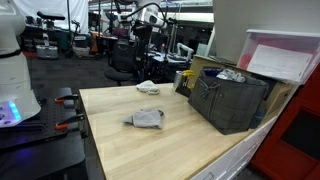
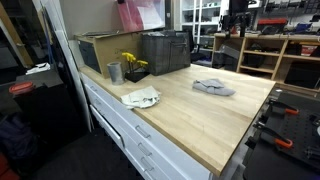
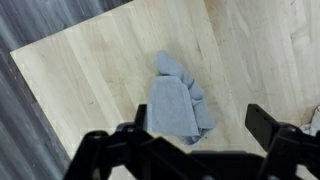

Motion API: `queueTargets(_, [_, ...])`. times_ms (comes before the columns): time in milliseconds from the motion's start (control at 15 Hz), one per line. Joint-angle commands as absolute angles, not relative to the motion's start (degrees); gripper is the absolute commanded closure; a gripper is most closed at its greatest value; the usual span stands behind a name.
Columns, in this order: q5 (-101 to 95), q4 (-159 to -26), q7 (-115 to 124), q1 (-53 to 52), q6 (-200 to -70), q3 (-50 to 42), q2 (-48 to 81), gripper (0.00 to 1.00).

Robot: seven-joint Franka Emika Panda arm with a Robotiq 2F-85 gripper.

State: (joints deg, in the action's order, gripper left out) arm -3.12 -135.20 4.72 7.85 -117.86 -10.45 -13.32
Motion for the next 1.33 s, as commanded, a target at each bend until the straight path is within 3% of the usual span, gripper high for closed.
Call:
queueTargets(0, [-5.3,-138.9,1.7,8.7,-116.0,-9.5,-19.3,0.00])
queueTargets(600, [-12.2,-147.7,-10.3,10.8,-122.5,-12.0,-32.7,0.00])
queueTargets(667, [-10.8,-143.8,-8.0,10.1,-119.3,-10.8,-28.1,0.00])
queueTargets(1267, [-11.0,-146.7,-9.7,10.7,-121.0,-11.7,-32.0,0.00])
